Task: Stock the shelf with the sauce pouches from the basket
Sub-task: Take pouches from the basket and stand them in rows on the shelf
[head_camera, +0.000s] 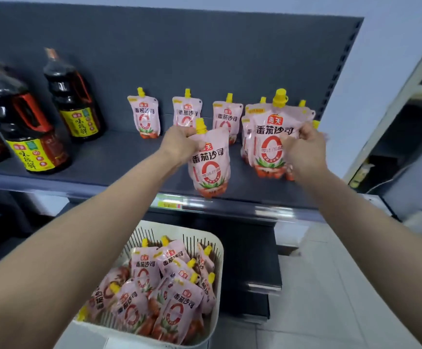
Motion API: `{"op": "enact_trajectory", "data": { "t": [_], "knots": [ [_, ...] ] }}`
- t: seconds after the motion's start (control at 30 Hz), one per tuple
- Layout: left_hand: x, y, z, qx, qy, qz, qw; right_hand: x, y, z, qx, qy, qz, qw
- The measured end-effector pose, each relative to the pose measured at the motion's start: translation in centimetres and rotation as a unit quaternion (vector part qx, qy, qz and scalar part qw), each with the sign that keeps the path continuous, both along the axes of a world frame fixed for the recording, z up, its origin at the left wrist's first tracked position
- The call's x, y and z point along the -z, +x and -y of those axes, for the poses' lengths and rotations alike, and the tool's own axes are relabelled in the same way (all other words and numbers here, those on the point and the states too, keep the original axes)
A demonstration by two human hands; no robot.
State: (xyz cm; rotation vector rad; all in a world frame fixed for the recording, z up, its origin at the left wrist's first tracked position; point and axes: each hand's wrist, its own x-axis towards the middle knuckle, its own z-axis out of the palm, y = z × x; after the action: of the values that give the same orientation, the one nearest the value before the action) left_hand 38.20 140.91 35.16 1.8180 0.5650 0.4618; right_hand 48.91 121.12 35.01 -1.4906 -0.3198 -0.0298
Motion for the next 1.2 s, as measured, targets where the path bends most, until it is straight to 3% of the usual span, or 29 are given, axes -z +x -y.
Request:
{"op": "enact_trajectory", "data": {
  "t": [0.53,0.83,1.2],
  "knots": [
    [1.8,16.5,5.0,0.068,0.068,-0.074,0.993,1.1,9.7,7.9,0.024,-0.015,-0.011,1.000],
    [1.4,18.9,4.8,0.110,0.116,-0.139,0.977,2.4,10.4,7.0,-0.021,-0.032,-0.027,0.999],
    [1.7,17.8,4.7,0.098,0.070,-0.083,0.989,5.4,10.6,8.9,-0.015,-0.051,-0.063,0.997]
  ]
}}
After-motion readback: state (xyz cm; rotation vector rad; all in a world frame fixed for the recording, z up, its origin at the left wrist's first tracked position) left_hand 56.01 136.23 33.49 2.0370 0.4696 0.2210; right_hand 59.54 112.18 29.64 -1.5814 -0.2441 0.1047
